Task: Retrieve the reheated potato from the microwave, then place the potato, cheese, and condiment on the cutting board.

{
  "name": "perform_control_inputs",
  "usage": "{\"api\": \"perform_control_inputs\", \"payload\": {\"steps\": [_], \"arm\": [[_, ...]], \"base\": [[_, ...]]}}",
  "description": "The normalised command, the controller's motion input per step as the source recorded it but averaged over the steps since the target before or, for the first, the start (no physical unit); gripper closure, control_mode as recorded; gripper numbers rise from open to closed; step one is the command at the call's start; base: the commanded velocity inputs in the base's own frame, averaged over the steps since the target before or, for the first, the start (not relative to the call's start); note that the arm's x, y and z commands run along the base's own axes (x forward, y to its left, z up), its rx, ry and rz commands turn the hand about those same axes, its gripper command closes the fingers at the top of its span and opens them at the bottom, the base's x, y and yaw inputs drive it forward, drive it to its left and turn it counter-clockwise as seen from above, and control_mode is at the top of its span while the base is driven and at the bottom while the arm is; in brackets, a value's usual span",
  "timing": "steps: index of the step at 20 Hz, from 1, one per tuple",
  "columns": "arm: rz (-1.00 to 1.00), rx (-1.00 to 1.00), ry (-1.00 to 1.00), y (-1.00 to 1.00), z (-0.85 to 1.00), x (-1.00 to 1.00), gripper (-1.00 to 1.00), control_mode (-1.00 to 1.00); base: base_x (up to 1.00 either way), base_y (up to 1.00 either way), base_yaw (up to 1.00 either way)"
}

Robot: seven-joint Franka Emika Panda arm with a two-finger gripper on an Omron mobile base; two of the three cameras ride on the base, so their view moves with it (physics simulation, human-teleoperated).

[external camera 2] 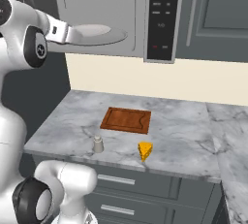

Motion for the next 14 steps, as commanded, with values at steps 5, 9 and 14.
{"api": "perform_control_inputs", "payload": {"steps": [5, 9, 14], "arm": [[0.00, 0.00, 0.06, -0.41, 0.06, -1.00, 1.00, -1.00], [0.00, 0.00, 0.16, -0.38, -0.17, -0.77, 1.00, -1.00], [0.00, 0.00, 0.24, -0.37, -0.49, -0.27, 1.00, -1.00]], "base": [[0.00, 0.00, 0.00], [0.00, 0.00, 0.00], [0.00, 0.00, 0.00]]}}
